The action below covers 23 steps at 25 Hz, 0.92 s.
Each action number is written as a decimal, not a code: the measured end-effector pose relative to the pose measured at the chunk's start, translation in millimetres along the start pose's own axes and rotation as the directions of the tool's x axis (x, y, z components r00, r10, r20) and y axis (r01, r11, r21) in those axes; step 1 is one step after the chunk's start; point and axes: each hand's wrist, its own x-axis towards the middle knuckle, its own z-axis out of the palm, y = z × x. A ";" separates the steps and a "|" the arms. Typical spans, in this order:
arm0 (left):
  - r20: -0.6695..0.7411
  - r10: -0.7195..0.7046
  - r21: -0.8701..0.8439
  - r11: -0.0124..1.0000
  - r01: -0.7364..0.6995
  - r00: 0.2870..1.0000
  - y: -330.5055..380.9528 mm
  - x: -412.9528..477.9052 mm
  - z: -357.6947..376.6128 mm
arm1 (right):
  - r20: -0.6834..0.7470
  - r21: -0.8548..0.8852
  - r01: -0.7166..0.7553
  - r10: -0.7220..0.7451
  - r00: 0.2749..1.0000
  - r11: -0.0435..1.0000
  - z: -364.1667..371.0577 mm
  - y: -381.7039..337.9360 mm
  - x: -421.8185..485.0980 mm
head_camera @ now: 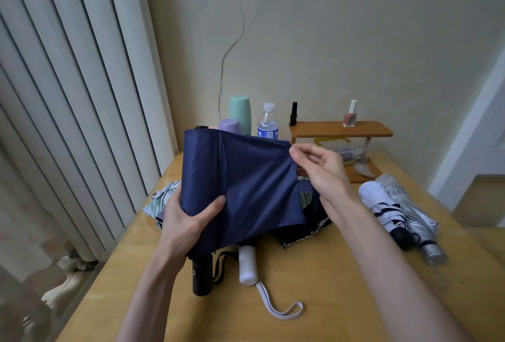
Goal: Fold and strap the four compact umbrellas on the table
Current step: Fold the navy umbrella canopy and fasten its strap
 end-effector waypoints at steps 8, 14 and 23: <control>-0.098 0.043 0.025 0.999 -0.041 0.994 1.8 1.8 2.0 | 0.191 -0.441 0.099 -0.015 0.982 0.892 -29.3 1.1 -1.9; -0.306 0.004 -0.115 0.993 -0.041 0.952 1.0 5.6 25.1 | 0.101 -0.544 0.510 -0.551 0.829 0.667 10.2 40.3 -57.0; -0.446 -0.024 -0.374 0.913 -0.162 0.895 5.2 7.4 65.6 | 0.403 -0.545 0.401 -0.190 0.895 0.736 36.9 77.6 -87.6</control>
